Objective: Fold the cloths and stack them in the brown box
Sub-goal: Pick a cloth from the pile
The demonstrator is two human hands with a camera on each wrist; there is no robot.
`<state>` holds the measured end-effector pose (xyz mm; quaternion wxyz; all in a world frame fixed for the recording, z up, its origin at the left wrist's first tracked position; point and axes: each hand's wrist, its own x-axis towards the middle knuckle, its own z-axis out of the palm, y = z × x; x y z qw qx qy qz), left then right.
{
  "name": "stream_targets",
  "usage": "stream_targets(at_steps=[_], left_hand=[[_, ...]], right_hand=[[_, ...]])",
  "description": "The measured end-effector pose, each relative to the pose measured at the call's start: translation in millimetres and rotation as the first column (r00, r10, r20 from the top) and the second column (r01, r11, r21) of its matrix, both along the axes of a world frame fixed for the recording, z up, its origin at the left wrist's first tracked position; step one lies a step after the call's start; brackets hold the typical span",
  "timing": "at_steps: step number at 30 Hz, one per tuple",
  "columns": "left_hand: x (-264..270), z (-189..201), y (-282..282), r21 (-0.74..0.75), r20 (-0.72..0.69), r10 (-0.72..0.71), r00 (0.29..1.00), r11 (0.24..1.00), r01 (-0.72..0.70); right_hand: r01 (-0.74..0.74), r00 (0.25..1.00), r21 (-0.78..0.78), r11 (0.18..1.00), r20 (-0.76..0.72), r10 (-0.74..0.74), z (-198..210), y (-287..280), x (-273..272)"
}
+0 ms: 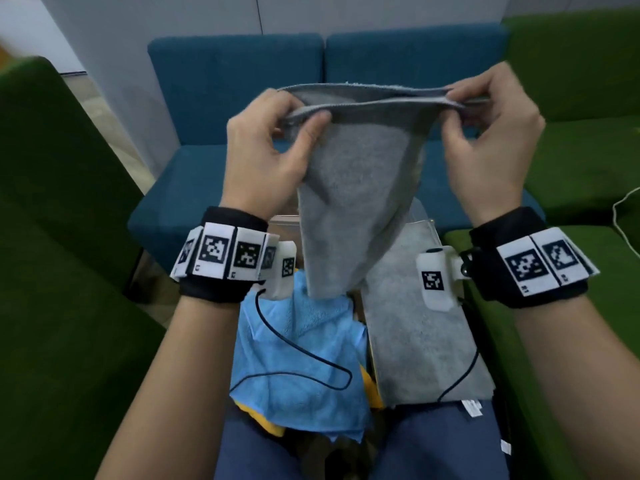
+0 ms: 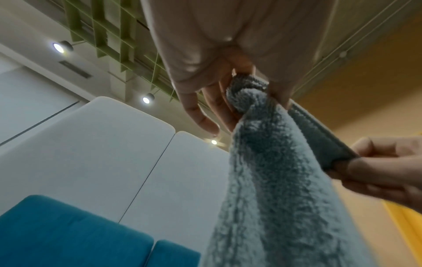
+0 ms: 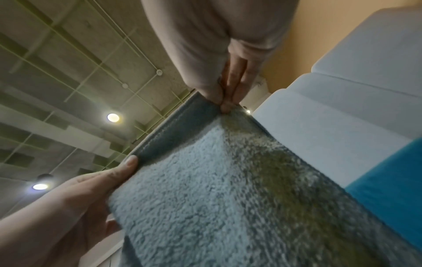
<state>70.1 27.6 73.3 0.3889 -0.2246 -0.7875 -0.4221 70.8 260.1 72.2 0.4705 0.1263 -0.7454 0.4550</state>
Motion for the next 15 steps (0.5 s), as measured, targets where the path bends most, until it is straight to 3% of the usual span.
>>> stream_targets(at_steps=[4, 8, 11, 15], left_hand=[[-1, 2, -9, -0.107, -0.036, 0.065, 0.997, 0.992, -0.068], [-9, -6, -22, -0.174, -0.033, 0.181, 0.983, 0.967, -0.184], [-12, -19, -24, -0.162, 0.025, 0.136, 0.990, 0.978, -0.130], [-10, -37, -16, 0.014, 0.117, 0.096, 0.988, 0.995, -0.099]], right_hand=[[0.084, 0.993, 0.016, 0.996, -0.082, -0.082, 1, 4, 1], [0.160, 0.987, 0.308, 0.938, -0.079, -0.143, -12, 3, 1], [0.136, 0.991, 0.251, 0.958, -0.021, -0.136, -17, 7, -3], [0.059, 0.994, 0.122, 0.991, 0.081, -0.069, -24, 8, 1]])
